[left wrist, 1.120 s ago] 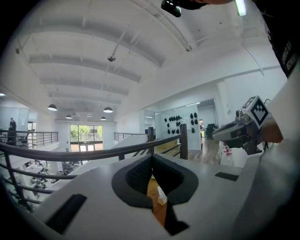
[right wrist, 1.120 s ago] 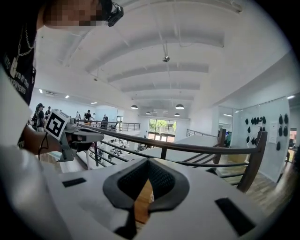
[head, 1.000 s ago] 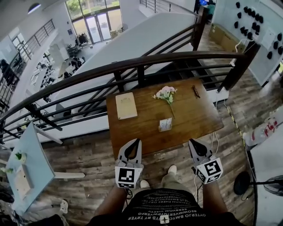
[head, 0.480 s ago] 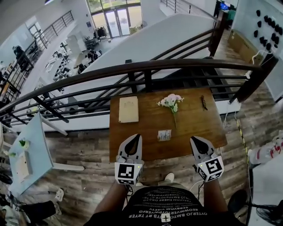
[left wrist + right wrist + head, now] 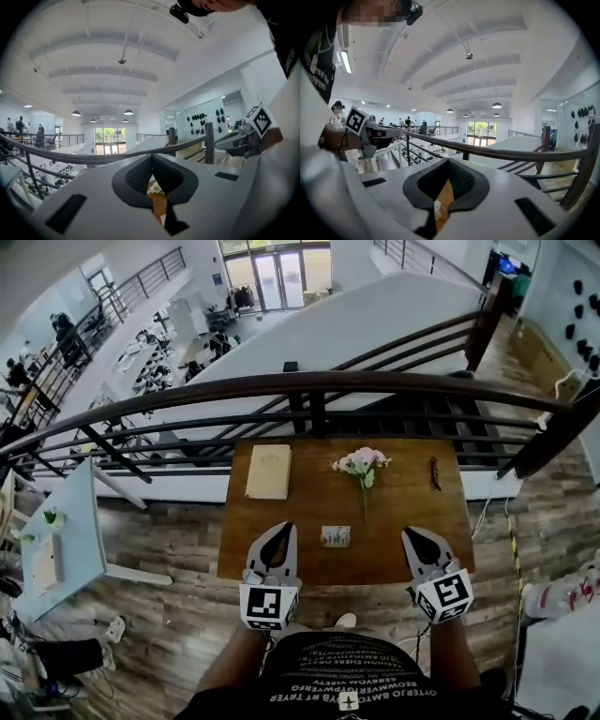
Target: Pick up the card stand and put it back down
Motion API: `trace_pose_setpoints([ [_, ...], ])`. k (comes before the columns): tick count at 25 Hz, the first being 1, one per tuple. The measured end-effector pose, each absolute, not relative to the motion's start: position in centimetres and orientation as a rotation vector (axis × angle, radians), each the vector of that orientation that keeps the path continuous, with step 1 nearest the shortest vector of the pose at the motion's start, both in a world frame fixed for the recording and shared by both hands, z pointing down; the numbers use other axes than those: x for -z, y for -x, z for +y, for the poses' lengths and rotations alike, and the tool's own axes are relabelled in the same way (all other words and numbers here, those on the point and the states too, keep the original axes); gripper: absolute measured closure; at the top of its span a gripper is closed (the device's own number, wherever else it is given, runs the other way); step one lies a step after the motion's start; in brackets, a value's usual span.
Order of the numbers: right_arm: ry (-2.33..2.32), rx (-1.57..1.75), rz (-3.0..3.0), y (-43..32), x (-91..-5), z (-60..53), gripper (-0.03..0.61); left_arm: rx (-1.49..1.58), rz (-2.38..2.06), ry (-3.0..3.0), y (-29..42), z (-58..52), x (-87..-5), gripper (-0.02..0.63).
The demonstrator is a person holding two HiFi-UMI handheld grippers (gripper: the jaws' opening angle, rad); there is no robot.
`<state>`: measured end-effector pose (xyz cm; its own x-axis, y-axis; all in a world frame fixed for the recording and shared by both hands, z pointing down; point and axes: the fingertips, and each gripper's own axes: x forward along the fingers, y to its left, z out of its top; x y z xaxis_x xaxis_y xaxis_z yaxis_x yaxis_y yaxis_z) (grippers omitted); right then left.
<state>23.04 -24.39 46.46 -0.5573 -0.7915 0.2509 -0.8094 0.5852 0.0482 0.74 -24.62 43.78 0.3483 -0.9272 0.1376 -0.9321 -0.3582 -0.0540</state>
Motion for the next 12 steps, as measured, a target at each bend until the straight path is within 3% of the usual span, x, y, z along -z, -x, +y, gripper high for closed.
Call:
trace_pose_setpoints([
  [12,-1.254,-0.325,-2.522,-22.9,-55.4,-26.7,0.563,-0.294,-1.807,-2.537,-0.5,-25.9,-45.5,0.591],
])
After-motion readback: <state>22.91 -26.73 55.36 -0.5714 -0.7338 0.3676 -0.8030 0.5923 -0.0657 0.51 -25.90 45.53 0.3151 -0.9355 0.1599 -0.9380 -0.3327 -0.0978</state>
